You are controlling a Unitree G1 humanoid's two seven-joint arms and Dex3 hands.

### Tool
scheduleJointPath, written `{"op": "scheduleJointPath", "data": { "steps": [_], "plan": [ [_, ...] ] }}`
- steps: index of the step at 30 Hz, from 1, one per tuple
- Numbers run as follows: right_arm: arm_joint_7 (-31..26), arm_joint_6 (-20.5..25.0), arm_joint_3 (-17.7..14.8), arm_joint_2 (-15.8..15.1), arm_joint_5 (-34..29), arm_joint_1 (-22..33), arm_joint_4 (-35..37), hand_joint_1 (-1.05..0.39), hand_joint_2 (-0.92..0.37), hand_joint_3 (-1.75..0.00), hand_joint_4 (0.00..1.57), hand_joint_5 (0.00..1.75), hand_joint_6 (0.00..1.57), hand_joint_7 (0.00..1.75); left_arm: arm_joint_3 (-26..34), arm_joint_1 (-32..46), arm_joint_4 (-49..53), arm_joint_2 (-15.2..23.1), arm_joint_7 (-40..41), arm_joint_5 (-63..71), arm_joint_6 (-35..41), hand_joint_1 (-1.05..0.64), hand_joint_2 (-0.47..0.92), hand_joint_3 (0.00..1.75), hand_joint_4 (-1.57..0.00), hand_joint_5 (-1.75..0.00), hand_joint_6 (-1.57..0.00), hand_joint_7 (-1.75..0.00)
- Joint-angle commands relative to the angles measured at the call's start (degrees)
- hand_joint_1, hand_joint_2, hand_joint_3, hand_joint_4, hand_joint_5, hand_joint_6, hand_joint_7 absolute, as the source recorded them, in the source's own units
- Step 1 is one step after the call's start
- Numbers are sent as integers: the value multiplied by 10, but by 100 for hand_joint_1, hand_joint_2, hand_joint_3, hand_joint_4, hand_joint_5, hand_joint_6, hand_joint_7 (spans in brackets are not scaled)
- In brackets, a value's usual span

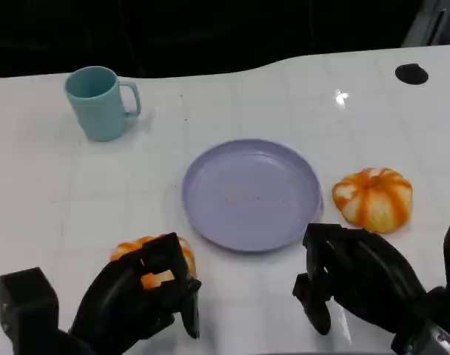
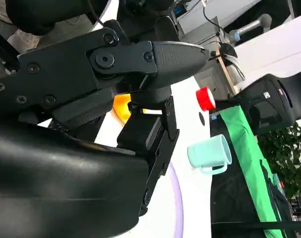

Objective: Grasp the bread from the table and place it into the plate.

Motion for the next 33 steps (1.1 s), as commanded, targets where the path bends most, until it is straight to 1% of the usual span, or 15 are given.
{"op": "scheduleJointPath", "data": {
  "steps": [1, 6, 7, 9, 11, 14, 15, 18, 21, 22, 24, 25, 27, 30, 33],
  "plan": [
    [3, -1, -6, -5, 5, 2, -6, -96, -92, -35, 130, 158, 114, 147, 5, 1, -4, 5, -2, 8, -23, -61, 92, 22, -87, -175, -67, -175],
    [0, 1, -8, -6, 5, 4, -9, -96, -92, -34, 130, 159, 114, 148, 1, -1, -12, 13, 23, 70, -92, -67, 92, 25, -74, -175, -58, -168],
    [1, 1, -7, -7, 4, 4, -9, -96, -92, -35, 129, 159, 113, 148, 0, -2, -17, 17, 32, 86, -102, -70, 92, 23, -68, -175, -58, -160],
    [1, 1, -7, -8, 2, 3, -9, -96, -92, -36, 129, 159, 112, 149, 1, -3, -26, 22, 47, 115, -125, -72, 92, 21, -63, -175, -57, -151],
    [1, 0, -7, -9, 2, 3, -8, -97, -92, -36, 129, 160, 113, 150, 2, -5, -27, 26, 60, 139, -155, -70, 92, 18, -57, -171, -56, -135],
    [2, -1, -7, -9, 2, 4, -9, -96, -92, -36, 129, 160, 112, 150, 2, -10, -24, 41, 82, 187, -205, -65, 92, 17, -51, -152, -51, -103],
    [2, -1, -7, -9, 2, 4, -9, -96, -92, -36, 128, 160, 112, 150, 2, -11, -26, 46, 91, 206, -213, -65, 92, 17, -51, -148, -50, -96],
    [3, 2, -7, -9, 4, 4, -11, -96, -92, -36, 129, 161, 112, 151, 1, -7, -54, 67, 122, 271, -210, -63, 92, 11, -38, -121, -51, -52],
    [1, 2, -5, -9, 1, 6, -14, -96, -92, -36, 129, 161, 112, 151, 3, -5, -88, 104, 164, 378, -212, -62, 92, 8, -28, -107, -46, -33],
    [1, 1, -5, -9, 1, 6, -15, -95, -92, -36, 129, 161, 112, 151, 3, -5, -99, 116, 179, 418, -210, -66, 92, 9, -27, -97, -46, -25],
    [1, -2, -4, -9, 0, 8, -16, -95, -92, -37, 129, 161, 112, 151, 0, -2, -120, 133, 202, 482, -200, -69, 92, 10, -25, -89, -45, -19],
    [0, -2, -4, -9, -1, 9, -17, -95, -92, -37, 129, 161, 112, 151, -4, -1, -132, 143, 208, 515, -192, -70, 92, 10, -25, -79, -44, -13],
    [-2, -1, -3, -10, -2, 11, -20, -94, -92, -38, 129, 161, 112, 152, -11, 1, -152, 159, 210, 565, -174, -71, 92, 11, -24, -70, -41, -8],
    [-5, 0, -2, -9, -4, 14, -25, -94, -92, -39, 128, 161, 112, 152, -25, -3, -166, 186, 203, 637, -151, -73, 92, 10, -23, -66, -37, -4],
    [-4, 1, -1, -9, -3, 15, -27, -93, -92, -39, 128, 161, 112, 152, -42, -7, -166, 200, 204, 686, -130, -77, 92, 9, -21, -62, -34, -1]
  ]
}}
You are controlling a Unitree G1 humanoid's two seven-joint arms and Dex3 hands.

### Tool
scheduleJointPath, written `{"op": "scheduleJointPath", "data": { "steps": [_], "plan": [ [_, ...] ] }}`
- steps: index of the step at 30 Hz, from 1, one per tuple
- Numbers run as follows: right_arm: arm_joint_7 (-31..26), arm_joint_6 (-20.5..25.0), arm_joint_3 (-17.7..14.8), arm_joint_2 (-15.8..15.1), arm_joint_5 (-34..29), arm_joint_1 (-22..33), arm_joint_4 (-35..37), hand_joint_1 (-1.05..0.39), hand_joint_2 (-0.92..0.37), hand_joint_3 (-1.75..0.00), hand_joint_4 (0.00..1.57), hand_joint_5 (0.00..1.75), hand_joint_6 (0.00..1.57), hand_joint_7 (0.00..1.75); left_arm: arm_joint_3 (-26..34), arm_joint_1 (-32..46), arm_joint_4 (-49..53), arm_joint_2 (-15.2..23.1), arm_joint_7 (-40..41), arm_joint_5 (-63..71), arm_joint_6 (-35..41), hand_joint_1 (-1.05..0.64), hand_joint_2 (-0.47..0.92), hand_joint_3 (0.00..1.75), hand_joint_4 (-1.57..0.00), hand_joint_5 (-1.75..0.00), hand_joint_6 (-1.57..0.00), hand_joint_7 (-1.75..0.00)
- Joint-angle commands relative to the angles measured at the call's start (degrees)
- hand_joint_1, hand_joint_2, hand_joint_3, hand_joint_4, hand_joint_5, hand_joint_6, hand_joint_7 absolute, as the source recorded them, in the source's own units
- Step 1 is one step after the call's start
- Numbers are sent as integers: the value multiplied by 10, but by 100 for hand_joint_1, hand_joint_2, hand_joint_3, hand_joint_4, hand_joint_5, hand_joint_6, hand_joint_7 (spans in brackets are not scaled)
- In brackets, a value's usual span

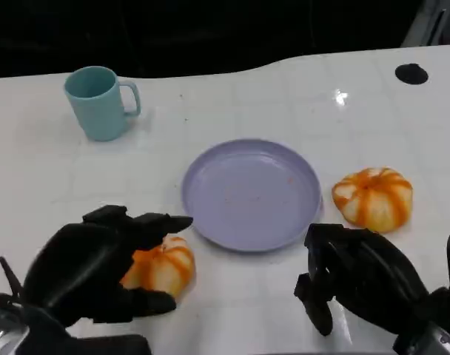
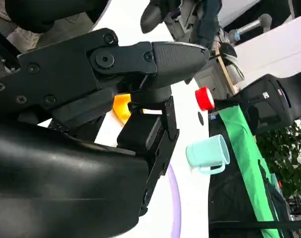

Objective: Grasp the bread from the table and place it into the plate.

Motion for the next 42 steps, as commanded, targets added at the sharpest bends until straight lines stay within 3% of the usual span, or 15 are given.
{"op": "scheduleJointPath", "data": {
  "steps": [1, 10, 25, 31, 37, 39, 40, 41, 42],
  "plan": [
    [-4, 0, 0, -7, -3, 7, -12, -93, -92, -39, 128, 161, 112, 152, -21, -6, -7, 29, -1, 66, 33, -77, 92, 8, -20, -61, -33, -1],
    [-3, -1, 1, -8, -2, 4, -10, -94, -92, -38, 128, 162, 111, 153, -69, -48, 32, 43, -25, 100, 84, -79, 92, 6, -21, -44, -25, 0],
    [-7, 2, 2, -13, -1, 15, -24, -93, -92, -40, 127, 162, 109, 153, -160, -163, 205, 24, -11, 121, 135, -77, 92, 1, -23, -37, -25, 0],
    [-6, 2, 3, -12, 4, 19, -29, -93, -92, -40, 127, 163, 110, 154, -193, -182, 270, 18, 7, 117, 135, -70, 89, 0, -26, -35, -26, 0],
    [-8, 4, 3, -14, 2, 20, -33, -94, -92, -39, 128, 163, 111, 155, -200, -188, 320, 17, 47, 90, 115, -49, 91, 2, -33, -34, -36, -4],
    [-7, 7, 2, -15, 4, 21, -36, -94, -92, -38, 128, 163, 111, 155, -202, -191, 345, 18, 94, 90, 96, -39, 92, 10, -42, -38, -54, -11],
    [-7, 7, 2, -15, 4, 22, -38, -94, -92, -38, 128, 163, 111, 155, -201, -192, 360, 18, 127, 88, 81, -34, 92, 15, -47, -52, -68, -12],
    [-6, 6, 2, -16, 5, 23, -38, -94, -92, -38, 128, 163, 110, 155, -201, -195, 377, 19, 155, 86, 64, -31, 92, 27, -57, -85, -90, -15],
    [-5, 6, 1, -15, 7, 23, -39, -94, -92, -39, 128, 163, 110, 155, -201, -198, 393, 20, 176, 84, 52, -30, 92, 35, -64, -109, -102, -20]
  ]
}}
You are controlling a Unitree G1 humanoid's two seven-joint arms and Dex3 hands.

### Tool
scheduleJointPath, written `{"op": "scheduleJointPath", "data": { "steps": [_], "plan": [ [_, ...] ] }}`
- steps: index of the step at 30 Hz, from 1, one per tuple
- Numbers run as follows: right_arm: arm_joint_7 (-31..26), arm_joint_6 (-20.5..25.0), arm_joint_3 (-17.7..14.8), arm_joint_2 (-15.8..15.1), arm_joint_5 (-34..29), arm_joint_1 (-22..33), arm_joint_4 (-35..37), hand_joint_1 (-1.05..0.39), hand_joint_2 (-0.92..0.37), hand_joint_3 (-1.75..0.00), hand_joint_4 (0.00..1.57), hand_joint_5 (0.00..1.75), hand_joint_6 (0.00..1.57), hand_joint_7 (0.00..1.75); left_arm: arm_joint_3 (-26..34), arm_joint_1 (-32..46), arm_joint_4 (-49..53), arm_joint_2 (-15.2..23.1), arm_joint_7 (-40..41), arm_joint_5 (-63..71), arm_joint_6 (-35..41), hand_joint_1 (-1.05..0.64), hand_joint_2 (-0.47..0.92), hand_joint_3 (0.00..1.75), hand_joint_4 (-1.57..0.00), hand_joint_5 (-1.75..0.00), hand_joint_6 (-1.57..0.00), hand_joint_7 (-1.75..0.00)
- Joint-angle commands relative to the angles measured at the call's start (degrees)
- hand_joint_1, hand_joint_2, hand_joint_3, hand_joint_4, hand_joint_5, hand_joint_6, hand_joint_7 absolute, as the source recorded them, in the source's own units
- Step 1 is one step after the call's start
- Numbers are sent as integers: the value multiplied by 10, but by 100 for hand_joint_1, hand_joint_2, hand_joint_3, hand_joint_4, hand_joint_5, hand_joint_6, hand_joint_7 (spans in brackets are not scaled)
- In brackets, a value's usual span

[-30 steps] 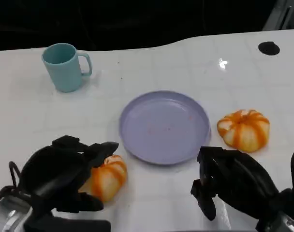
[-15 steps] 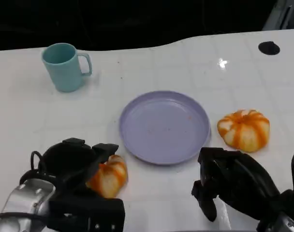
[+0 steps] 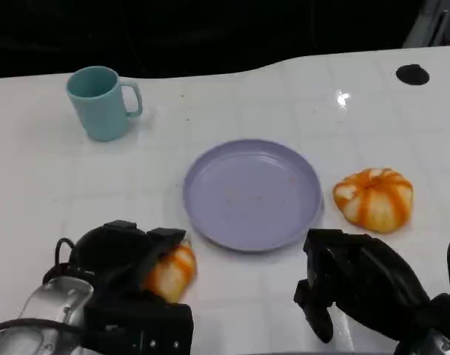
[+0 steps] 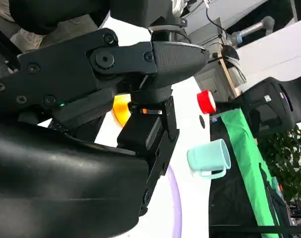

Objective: Grasp the bread from the table and place it into the plate.

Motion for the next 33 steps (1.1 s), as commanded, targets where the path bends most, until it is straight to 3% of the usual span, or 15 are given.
{"op": "scheduleJointPath", "data": {
  "steps": [1, 2, 3, 4, 6, 7, 13, 14, 16, 20, 21, 24, 27, 33],
  "plan": [
    [3, 2, -9, -8, 8, 6, -11, -93, -92, -39, 128, 163, 110, 154, -5, -3, 74, 8, 91, -8, -44, -31, 92, 44, -70, -130, -105, -37],
    [3, 2, -10, -8, 9, 6, -11, -93, -92, -39, 128, 163, 109, 154, -8, -7, 88, 9, 111, -7, -52, -31, 92, 48, -73, -141, -100, -59],
    [4, 2, -11, -9, 10, 6, -11, -93, -92, -39, 128, 163, 109, 154, -9, -10, 98, 9, 131, -8, -61, -30, 92, 49, -77, -160, -90, -95],
    [4, 2, -11, -9, 11, 6, -11, -93, -92, -39, 128, 163, 109, 154, -10, -12, 107, 9, 145, -9, -68, -30, 92, 49, -78, -167, -81, -122],
    [4, 3, -11, -10, 11, 5, -11, -93, -92, -39, 128, 163, 109, 154, -14, -16, 114, 11, 164, -8, -76, -29, 91, 51, -78, -173, -71, -150],
    [4, 4, -11, -10, 11, 5, -11, -93, -92, -39, 128, 163, 109, 154, -16, -17, 114, 13, 170, -6, -77, -27, 91, 52, -78, -174, -70, -154],
    [6, 2, -14, -10, 13, 3, -9, -92, -92, -39, 128, 163, 109, 153, -21, -18, 102, 21, 176, -6, -76, -28, 89, 56, -77, -175, -69, -157],
    [6, 3, -14, -10, 13, 2, -8, -92, -92, -40, 128, 163, 109, 154, -21, -18, 100, 23, 175, -7, -77, -27, 87, 57, -78, -175, -66, -166],
    [8, 4, -15, -10, 14, 2, -8, -92, -92, -40, 128, 163, 109, 154, -22, -16, 89, 26, 172, -5, -73, -27, 86, 59, -78, -175, -64, -168],
    [11, 1, -16, -9, 13, 1, -5, -92, -92, -40, 128, 163, 109, 154, -22, -9, 61, 33, 165, -1, -60, -28, 87, 56, -75, -175, -71, -141],
    [10, 1, -16, -8, 13, 2, -5, -92, -92, -40, 128, 163, 109, 154, -20, -6, 49, 36, 162, -2, -56, -28, 88, 56, -75, -175, -72, -141],
    [9, 0, -16, -9, 11, 3, -7, -92, -92, -40, 128, 162, 109, 154, -10, 5, 13, 42, 156, -4, -39, -28, 89, 55, -75, -175, -68, -154],
    [9, 1, -16, -10, 9, 2, -7, -92, -92, -41, 129, 163, 109, 155, 5, 17, -19, 46, 168, -6, -29, -26, 83, 65, -77, -175, -64, -172],
    [5, 6, -16, -10, 9, 2, -6, -93, -92, -39, 128, 163, 110, 155, 28, 30, -67, 45, 180, 0, -13, -23, 75, 78, -78, -175, -62, -175]
  ]
}}
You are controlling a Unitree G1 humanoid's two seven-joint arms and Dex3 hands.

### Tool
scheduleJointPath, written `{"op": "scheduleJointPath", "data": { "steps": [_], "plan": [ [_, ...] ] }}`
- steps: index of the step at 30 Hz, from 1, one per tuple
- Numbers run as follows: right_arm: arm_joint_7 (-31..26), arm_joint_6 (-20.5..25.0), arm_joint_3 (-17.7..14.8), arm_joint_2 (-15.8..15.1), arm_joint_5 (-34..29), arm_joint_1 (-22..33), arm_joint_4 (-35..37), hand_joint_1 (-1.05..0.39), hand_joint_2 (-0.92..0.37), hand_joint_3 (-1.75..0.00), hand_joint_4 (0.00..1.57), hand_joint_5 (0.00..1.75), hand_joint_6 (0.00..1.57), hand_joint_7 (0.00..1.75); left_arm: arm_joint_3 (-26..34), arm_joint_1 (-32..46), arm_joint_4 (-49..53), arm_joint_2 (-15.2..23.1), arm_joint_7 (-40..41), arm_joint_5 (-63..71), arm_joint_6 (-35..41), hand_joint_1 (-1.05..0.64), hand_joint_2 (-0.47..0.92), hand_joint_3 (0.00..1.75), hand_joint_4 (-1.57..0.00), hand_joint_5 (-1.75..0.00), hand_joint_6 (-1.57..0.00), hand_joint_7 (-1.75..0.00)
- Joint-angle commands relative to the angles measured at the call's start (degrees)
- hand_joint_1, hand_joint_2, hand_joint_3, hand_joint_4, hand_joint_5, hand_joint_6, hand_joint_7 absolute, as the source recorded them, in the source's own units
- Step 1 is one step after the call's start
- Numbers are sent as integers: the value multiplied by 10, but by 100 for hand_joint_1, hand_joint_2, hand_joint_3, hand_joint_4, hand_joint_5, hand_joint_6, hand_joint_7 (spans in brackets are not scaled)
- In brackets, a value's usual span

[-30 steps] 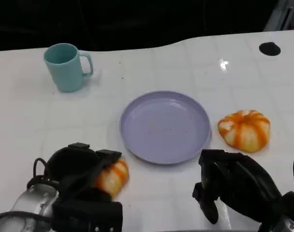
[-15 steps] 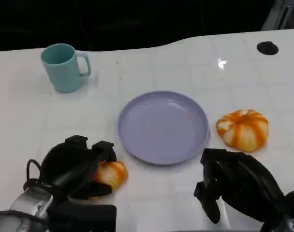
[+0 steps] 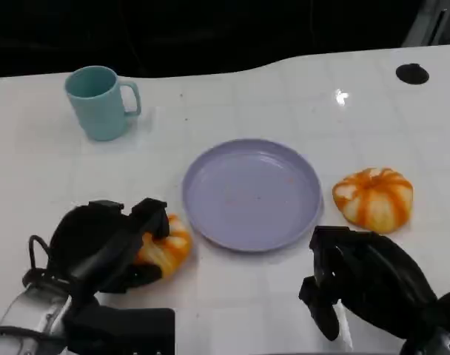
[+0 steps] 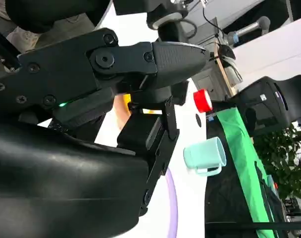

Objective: Grasp the bread from the table and place it into the plate.

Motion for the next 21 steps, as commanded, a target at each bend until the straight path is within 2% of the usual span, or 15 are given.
{"op": "scheduleJointPath", "data": {
  "steps": [1, 6, 12, 17, 21],
  "plan": [
    [-3, 5, -5, -7, 2, 0, 0, -93, -92, -39, 128, 163, 110, 155, 20, 12, -40, 9, 4, 5, 19, -24, 75, 79, -78, -175, -62, -175],
    [-5, 4, -2, -7, -3, 2, -2, -92, -92, -41, 127, 164, 109, 156, 31, 21, -79, 13, -5, 15, 36, -24, 69, 87, -78, -175, -61, -175],
    [-5, 4, -1, -5, -5, 3, -3, -92, -92, -41, 127, 164, 108, 157, 48, 30, -121, 18, 3, 31, 50, -23, 64, 89, -79, -175, -61, -173],
    [-3, 2, -1, -4, -4, 1, 1, -92, -92, -41, 127, 164, 108, 157, 61, 25, -159, 13, -10, 42, 63, -21, 62, 86, -77, -175, -58, -174],
    [-2, 2, -1, -4, -4, -1, 5, -93, -92, -41, 127, 164, 108, 156, 62, 7, -163, 6, -2, 36, 50, -22, 62, 77, -78, -175, -58, -174]
  ]
}}
